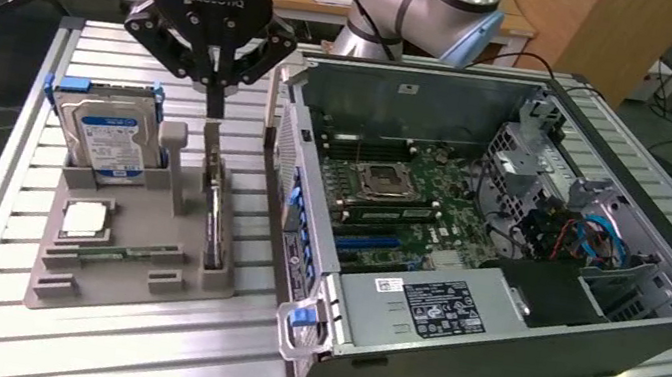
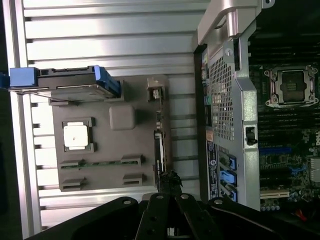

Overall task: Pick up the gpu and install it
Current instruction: 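Reach for the gpu, then pick up the gpu and move the gpu toward the slot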

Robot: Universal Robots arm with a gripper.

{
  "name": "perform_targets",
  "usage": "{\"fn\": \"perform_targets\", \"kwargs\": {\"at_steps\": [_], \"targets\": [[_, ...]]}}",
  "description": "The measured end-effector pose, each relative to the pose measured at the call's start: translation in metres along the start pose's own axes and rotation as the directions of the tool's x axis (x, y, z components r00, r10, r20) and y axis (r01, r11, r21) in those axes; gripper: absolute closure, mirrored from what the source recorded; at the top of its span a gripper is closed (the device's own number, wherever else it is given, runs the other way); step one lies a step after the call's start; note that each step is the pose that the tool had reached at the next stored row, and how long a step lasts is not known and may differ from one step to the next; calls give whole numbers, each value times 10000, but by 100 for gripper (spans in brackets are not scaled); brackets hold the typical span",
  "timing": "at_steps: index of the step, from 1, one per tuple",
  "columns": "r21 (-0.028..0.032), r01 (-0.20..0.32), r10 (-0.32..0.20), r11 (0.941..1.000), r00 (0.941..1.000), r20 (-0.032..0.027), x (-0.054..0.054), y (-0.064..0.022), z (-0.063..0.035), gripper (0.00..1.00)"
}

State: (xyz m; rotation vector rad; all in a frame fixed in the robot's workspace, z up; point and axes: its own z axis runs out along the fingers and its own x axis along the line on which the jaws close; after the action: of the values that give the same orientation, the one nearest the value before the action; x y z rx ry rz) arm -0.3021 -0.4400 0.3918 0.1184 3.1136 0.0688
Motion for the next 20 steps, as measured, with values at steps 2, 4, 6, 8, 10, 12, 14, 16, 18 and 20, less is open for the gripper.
{"fn": "perform_targets", "kwargs": {"at_steps": [2, 4, 6, 8, 10, 12, 14, 16, 18, 20], "targets": [[1, 0, 0, 10000, 10000, 0, 31, -6, 0, 89], [0, 0, 0, 10000, 10000, 0, 48, -9, 0, 89], [-1, 1, -1, 10000, 10000, 0, 48, -9, 0, 89], [0, 0, 0, 10000, 10000, 0, 49, -9, 0, 89], [0, 0, 0, 10000, 10000, 0, 49, -9, 0, 89], [0, 0, 0, 10000, 10000, 0, 49, -9, 0, 89], [0, 1, -1, 10000, 10000, 0, 49, -9, 0, 89], [0, 0, 0, 10000, 10000, 0, 49, -9, 0, 89], [0, 0, 0, 10000, 10000, 0, 49, -9, 0, 89], [0, 0, 0, 10000, 10000, 0, 49, -9, 0, 83]]}}
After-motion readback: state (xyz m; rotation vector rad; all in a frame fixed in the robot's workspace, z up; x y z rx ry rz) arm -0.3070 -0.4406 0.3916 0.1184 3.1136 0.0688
